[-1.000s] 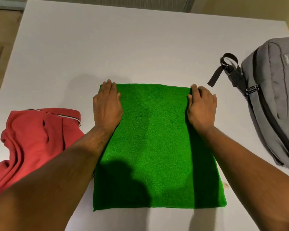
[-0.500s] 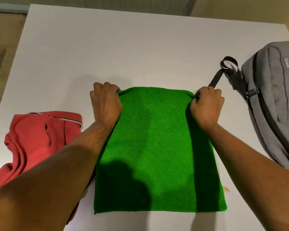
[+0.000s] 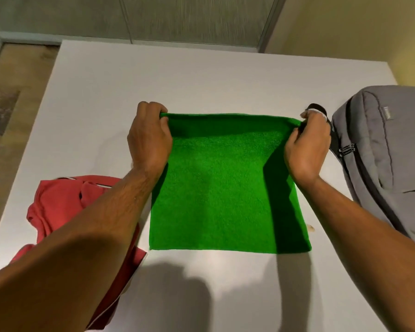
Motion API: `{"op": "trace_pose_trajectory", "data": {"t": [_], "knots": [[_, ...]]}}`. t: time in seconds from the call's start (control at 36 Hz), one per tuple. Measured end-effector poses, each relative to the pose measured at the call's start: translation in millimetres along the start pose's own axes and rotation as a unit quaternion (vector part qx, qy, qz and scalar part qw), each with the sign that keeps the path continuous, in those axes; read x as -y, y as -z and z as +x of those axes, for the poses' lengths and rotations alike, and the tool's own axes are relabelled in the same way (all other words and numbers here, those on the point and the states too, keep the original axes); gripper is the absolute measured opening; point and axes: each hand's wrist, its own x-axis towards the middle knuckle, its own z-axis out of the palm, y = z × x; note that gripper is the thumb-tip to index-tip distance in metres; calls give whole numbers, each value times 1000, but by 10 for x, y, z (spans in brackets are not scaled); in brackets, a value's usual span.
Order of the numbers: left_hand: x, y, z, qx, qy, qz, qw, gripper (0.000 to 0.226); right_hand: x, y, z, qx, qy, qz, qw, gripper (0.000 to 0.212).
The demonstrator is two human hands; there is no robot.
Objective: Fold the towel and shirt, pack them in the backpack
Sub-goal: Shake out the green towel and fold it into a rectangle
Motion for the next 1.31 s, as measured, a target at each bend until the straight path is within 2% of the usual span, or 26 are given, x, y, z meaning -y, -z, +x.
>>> {"op": "trace_pose_trajectory", "data": {"t": [0.14, 0.25, 0.42, 0.53, 0.64, 0.72, 0.83, 0.92, 1.0, 1.06, 1.17, 1.31], "knots": [[32, 153, -406, 0, -9, -36, 999, 14, -263, 153, -263, 51, 15, -3, 999, 15], [23, 269, -896, -10, -8, -49, 999, 18, -503, 362, -658, 73, 36, 12, 997, 22], [56, 393, -1578, 15, -18, -44, 999, 19, -728, 652, -1295, 99, 29, 13, 995, 25], [175, 429, -1857, 63, -16, -30, 997, 16, -803, 721, -1645, 125, 17, 3, 992, 29], [306, 438, -1976, 155, 24, 5, 988, 15, -829, 680, -1885, 176, 1, -8, 984, 31], [329, 469, -1974, 177, 31, 21, 984, 15, -848, 631, -1953, 210, -1, -44, 977, 26], [216, 574, -1897, 121, 15, -6, 993, 16, -775, 680, -1904, 161, -13, -19, 987, 20], [160, 667, -1887, 71, -14, -30, 997, 18, -679, 806, -1876, 99, 12, 13, 995, 25], [240, 699, -1968, 68, -17, -21, 997, 19, -639, 933, -1987, 64, 24, 28, 997, 27], [341, 674, -2061, 95, -8, -4, 995, 19, -670, 952, -2126, 74, 24, 21, 997, 29], [522, 591, -2235, 156, 0, 46, 987, 23, -817, 860, -2401, 151, 13, -4, 988, 32], [562, 578, -2273, 159, -28, 73, 984, 17, -874, 792, -2467, 168, -17, -27, 985, 26]]}}
